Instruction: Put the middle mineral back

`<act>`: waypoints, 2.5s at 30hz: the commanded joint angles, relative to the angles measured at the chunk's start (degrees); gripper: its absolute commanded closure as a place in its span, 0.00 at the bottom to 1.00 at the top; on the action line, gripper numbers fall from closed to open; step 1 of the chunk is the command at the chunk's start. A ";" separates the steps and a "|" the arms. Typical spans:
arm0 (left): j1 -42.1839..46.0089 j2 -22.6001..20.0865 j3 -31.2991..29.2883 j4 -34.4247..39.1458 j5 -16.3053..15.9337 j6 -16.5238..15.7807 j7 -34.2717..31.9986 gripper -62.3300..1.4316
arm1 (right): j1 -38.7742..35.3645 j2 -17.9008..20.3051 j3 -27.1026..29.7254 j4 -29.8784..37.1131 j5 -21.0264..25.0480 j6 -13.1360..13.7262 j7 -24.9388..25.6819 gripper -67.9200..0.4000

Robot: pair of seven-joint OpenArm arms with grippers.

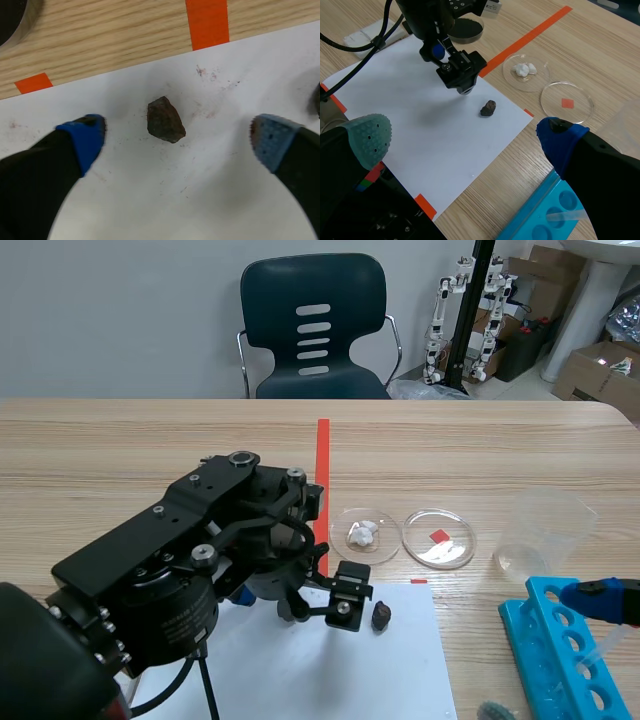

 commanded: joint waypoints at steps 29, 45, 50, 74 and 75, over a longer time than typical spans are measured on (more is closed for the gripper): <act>32.63 -25.51 -5.90 43.82 -10.05 -14.86 -34.60 0.00 | 0.15 -0.02 0.15 0.44 0.66 -0.02 0.81 0.11; 33.97 -25.86 -6.54 44.65 -10.08 -14.86 -34.38 0.00 | 0.15 -0.02 0.15 0.44 0.66 -0.02 0.81 0.11; 33.97 -25.86 -6.54 44.65 -10.08 -14.86 -34.38 0.00 | 0.15 -0.02 0.15 0.44 0.66 -0.02 0.81 0.11; 33.97 -25.86 -6.54 44.65 -10.08 -14.86 -34.40 0.00 | 0.15 -0.02 0.15 0.44 0.66 -0.02 0.81 0.11; 33.97 -25.86 -6.54 44.65 -10.08 -14.86 -34.40 0.00 | 0.15 -0.02 0.15 0.44 0.66 -0.02 0.81 0.11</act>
